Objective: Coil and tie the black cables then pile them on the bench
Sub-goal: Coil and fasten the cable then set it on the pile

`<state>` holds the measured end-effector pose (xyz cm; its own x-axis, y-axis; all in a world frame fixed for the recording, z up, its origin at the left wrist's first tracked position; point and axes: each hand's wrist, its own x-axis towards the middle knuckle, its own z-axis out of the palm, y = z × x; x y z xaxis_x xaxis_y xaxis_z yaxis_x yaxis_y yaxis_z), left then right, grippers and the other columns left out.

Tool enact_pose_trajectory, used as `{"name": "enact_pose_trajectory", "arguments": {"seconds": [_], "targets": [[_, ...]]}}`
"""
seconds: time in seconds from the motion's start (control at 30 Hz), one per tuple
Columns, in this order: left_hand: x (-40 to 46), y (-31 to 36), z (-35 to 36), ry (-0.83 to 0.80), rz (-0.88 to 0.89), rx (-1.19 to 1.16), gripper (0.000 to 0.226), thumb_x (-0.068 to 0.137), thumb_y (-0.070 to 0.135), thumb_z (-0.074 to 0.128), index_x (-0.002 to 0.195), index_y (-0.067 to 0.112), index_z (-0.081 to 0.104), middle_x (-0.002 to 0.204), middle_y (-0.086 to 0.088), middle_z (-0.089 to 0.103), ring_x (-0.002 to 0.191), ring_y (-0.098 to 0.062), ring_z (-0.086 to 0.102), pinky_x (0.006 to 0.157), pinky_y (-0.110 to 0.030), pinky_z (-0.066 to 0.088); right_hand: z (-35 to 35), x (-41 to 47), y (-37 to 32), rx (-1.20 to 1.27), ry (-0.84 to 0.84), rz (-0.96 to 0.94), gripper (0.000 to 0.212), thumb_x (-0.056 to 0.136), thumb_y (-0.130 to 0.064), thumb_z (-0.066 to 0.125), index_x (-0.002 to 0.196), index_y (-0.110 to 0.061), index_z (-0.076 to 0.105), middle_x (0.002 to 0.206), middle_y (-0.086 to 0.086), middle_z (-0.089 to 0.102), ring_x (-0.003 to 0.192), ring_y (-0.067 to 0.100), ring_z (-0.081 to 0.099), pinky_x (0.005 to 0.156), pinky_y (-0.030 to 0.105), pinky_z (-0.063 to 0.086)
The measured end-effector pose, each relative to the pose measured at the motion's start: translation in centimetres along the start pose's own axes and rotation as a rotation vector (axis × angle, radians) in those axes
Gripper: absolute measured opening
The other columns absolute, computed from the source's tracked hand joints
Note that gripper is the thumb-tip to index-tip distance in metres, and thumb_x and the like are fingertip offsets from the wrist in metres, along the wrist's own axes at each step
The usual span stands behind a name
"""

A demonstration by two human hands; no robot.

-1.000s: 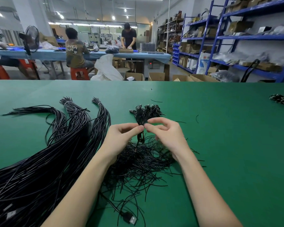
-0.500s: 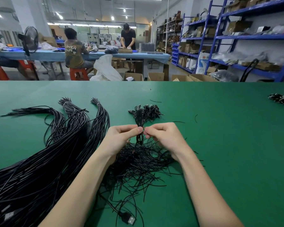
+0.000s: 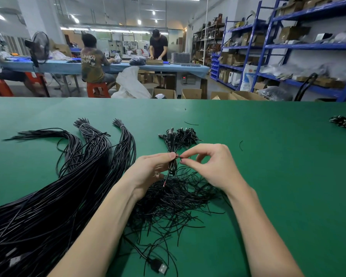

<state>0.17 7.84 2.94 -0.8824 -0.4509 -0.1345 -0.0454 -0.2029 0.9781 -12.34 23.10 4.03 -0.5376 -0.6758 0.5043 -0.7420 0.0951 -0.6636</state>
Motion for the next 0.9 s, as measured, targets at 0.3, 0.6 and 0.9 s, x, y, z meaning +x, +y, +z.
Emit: {"name": "enact_pose_trajectory", "arguments": {"seconds": [0.3,0.6,0.9], "targets": [[-0.3,0.4,0.0,0.041,0.115,0.025,0.044,0.068,0.04,0.079,0.104,0.016,0.08,0.107,0.007,0.077,0.1,-0.008,0.064,0.085,-0.032,0.041,2.0,0.4,-0.3,0.432,0.102,0.267,0.01,0.08,-0.026,0.084,0.071,-0.025,0.082,0.072,-0.006,0.076,0.054,0.011,0.054,0.049,0.016,0.043],[-0.2,0.0,0.3,0.2,0.174,0.037,0.05,0.059,0.048,0.081,0.1,0.019,0.08,0.1,0.008,0.078,0.096,-0.002,0.067,0.08,-0.029,0.043,5.1,-0.3,-0.1,0.391,0.339,0.256,0.003,0.083,-0.034,0.084,0.084,-0.033,0.081,0.08,-0.014,0.077,0.057,0.002,0.053,0.056,0.014,0.045],[-0.2,0.1,0.4,0.173,0.176,-0.024,0.051,0.055,0.046,0.082,0.097,0.017,0.081,0.099,0.007,0.078,0.084,0.004,0.066,0.077,-0.03,0.041,4.0,-0.2,0.2,-0.034,0.193,-0.015,0.008,0.092,-0.029,0.073,0.085,-0.031,0.077,0.071,-0.008,0.07,0.062,0.013,0.057,0.064,0.029,0.052]]}}
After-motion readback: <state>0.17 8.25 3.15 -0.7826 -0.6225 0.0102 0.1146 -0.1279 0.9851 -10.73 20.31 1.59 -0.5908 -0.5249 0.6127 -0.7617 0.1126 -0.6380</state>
